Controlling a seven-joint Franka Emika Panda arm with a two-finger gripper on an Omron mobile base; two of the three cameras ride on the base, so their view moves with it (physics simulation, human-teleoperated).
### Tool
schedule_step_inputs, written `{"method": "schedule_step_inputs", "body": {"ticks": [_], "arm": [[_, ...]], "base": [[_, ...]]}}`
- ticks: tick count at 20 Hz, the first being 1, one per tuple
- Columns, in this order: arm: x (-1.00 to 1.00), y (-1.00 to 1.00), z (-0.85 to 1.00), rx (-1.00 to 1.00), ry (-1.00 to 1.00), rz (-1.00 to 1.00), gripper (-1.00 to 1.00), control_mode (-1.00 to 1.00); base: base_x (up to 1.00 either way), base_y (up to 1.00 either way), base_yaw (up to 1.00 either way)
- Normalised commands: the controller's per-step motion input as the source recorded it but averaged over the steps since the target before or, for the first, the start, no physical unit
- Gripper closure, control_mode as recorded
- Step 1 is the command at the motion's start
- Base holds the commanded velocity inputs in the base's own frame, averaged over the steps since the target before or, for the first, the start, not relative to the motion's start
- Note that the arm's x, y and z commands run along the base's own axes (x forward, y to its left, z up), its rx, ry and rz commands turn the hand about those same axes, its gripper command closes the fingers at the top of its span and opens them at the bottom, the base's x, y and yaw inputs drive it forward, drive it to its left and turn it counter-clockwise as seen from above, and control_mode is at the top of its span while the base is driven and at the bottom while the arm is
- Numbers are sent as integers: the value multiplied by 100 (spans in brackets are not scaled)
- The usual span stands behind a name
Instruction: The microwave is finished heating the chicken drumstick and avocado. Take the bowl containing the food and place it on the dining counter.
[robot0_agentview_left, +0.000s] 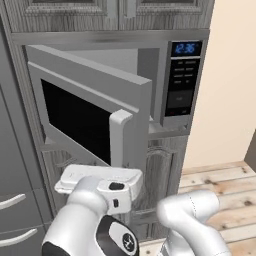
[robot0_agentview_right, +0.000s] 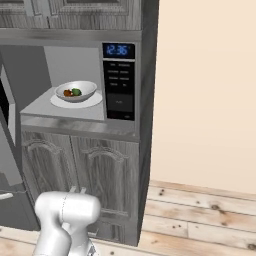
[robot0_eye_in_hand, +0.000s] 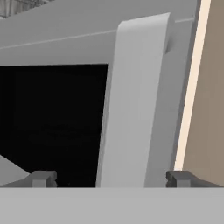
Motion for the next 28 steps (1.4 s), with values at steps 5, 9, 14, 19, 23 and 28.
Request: {"method": "schedule_step_inputs", "body": {"ticks": [5,9,14,19,23,28], "arm": [[-85,-89,6,17,-17,4,-100,-100],[-63,-100,17,29,-15,13,-100,-100],[8,-100,33,35,0,23,-100,-100],[41,-99,27,32,0,31,-100,-100],[70,-85,15,29,-1,40,-100,-100],[97,-55,-1,20,6,50,-100,-100]], "base": [[0,0,0],[0,0,0],[0,0,0],[0,0,0],[0,0,0],[0,0,0]]}}
